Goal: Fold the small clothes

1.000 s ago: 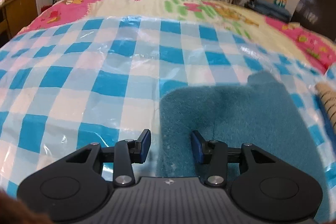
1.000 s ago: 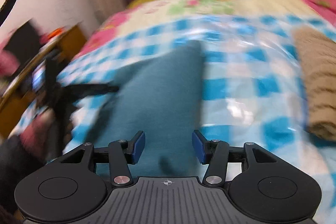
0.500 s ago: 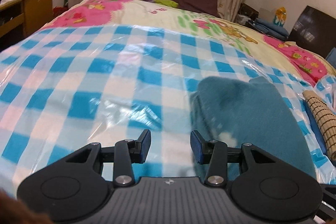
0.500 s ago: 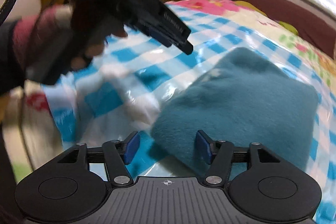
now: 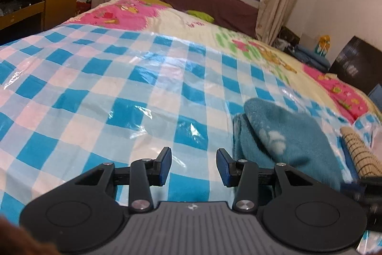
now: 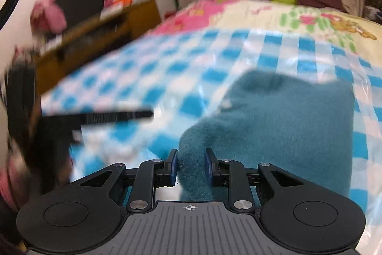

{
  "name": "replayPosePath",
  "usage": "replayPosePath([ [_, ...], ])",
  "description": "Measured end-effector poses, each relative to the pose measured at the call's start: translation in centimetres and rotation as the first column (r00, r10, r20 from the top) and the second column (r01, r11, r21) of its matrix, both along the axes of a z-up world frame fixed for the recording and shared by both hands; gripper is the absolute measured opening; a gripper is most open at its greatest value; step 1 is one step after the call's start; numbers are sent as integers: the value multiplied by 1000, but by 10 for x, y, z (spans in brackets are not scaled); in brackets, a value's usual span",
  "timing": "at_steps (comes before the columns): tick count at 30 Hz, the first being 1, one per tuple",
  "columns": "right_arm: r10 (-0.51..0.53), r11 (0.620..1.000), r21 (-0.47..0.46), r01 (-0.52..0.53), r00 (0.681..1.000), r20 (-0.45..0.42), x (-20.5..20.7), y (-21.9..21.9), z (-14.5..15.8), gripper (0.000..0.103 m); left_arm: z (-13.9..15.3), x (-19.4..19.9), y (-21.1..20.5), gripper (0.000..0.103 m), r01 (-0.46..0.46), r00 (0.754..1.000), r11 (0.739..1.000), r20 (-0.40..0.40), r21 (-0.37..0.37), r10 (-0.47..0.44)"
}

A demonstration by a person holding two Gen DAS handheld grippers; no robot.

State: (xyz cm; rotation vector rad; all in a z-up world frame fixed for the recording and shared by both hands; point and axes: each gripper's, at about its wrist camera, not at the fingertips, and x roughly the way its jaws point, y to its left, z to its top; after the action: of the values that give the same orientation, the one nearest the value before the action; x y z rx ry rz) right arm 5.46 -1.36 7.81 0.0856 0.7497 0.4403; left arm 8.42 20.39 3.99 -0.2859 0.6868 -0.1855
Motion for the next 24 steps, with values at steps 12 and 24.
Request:
replayPosePath([
  [12,16,998,56,-12,997,-73,35,39,-69,26,13,18,-21,48,94,995,995,35,14,-94],
  [24,28,987,161,-16,997,-73,0,-28,-39,52,-13,64,-86,48,276,961,954,-36,118,-274],
])
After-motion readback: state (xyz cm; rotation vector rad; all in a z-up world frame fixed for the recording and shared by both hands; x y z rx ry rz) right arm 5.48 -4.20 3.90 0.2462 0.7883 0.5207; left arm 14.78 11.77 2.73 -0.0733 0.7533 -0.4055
